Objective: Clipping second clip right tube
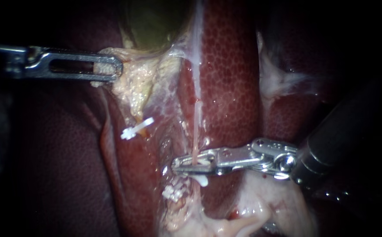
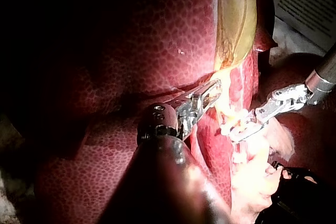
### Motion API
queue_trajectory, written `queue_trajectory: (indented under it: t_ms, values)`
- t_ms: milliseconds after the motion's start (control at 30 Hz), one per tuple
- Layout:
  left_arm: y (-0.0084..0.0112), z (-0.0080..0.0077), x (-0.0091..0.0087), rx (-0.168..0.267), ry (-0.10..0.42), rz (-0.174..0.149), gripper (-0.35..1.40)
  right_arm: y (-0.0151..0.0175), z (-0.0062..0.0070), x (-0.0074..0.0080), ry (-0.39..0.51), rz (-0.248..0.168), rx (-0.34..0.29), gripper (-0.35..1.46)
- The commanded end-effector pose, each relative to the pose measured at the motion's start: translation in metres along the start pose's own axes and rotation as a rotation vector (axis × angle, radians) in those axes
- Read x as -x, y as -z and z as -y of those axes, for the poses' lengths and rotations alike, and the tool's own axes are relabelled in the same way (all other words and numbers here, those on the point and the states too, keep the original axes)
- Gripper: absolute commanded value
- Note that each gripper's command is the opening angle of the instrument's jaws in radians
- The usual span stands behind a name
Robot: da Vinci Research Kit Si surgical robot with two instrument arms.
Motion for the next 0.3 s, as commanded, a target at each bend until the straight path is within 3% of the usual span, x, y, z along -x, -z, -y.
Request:
queue_trajectory:
  t_ms: [33, 300]
  values:
    - [0.0, 0.0, 0.0, -0.001, 0.0, 0.0, -0.35, 0.0, 0.0, 0.0, 0.002, 0.001, -0.001, -0.35]
    - [0.0, 0.0, 0.0, -0.001, 0.0, 0.0, -0.35, 0.0001, 0.0001, 0.0, 0.005, 0.011, -0.01, -0.35]
